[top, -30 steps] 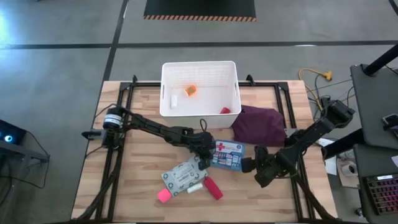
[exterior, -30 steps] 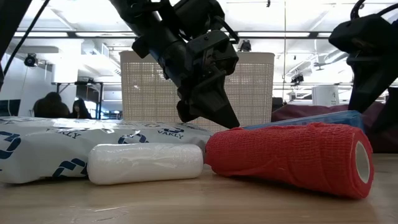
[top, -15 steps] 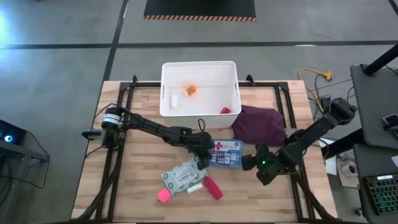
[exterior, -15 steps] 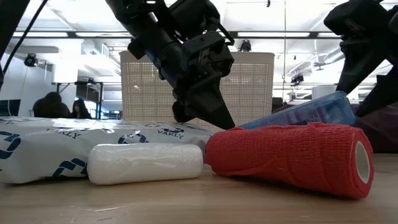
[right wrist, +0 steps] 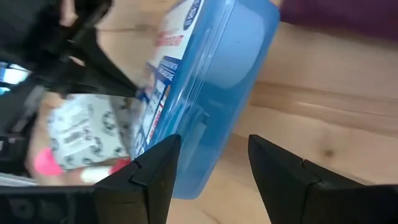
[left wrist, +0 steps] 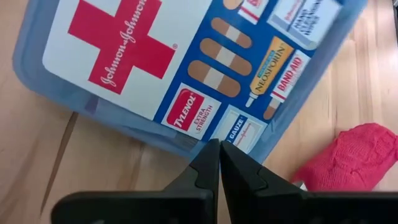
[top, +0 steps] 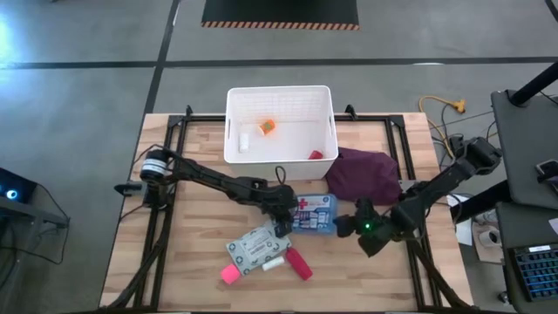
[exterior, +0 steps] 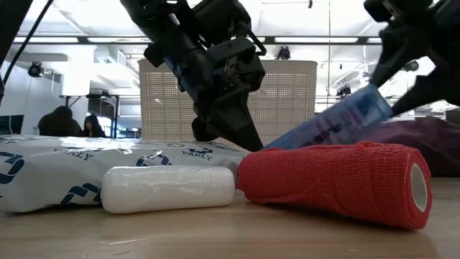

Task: Pick & place medical supplies in basket/bin
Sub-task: Put the blue first aid kit into the white bin

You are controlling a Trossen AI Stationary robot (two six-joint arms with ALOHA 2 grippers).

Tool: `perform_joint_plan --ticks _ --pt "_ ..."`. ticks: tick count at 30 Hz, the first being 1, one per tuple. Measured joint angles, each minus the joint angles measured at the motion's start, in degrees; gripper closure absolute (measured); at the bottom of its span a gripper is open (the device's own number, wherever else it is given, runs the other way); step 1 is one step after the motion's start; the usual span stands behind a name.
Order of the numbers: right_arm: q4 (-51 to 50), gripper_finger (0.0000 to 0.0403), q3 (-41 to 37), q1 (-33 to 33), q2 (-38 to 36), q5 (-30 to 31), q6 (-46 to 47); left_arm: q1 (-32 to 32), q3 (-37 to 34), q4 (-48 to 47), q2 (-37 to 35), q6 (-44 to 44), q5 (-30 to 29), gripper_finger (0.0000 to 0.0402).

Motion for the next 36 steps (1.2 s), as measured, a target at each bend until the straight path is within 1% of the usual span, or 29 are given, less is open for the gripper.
perform_joint_plan --ticks 4,7,11,23,30,36 --pt "5.1 0.0213 0.1 -0.9 -0.3 0.6 -4.6 0.0 -0.4 -0.5 0.0 -0.4 0.1 0.0402" --pt "8.4 0.0213 0.2 -1.2 -0.6 2.5 -7.8 0.0 -0.4 0.3 0.1 -0.8 0.2 0.0402" --pt "8.6 0.0213 0.3 -1.8 -0.7 3.8 -7.5 -0.1 0.0 1.0 0.1 -0.9 0.4 0.0402" --pt "13.3 0.0211 0.2 -2.9 -0.5 2.8 -11.7 -0.1 0.2 1.4 0.1 -0.9 0.4 0.0402" --pt "12.6 0.0179 0.0 -3.0 -0.5 2.2 -11.8 0.0 0.2 1.3 0.1 -0.9 0.7 0.0401" --pt "13.1 0.015 0.0 -3.0 -0.5 3.1 -12.1 0.0 0.2 1.2 0.1 -0.9 0.8 0.0401"
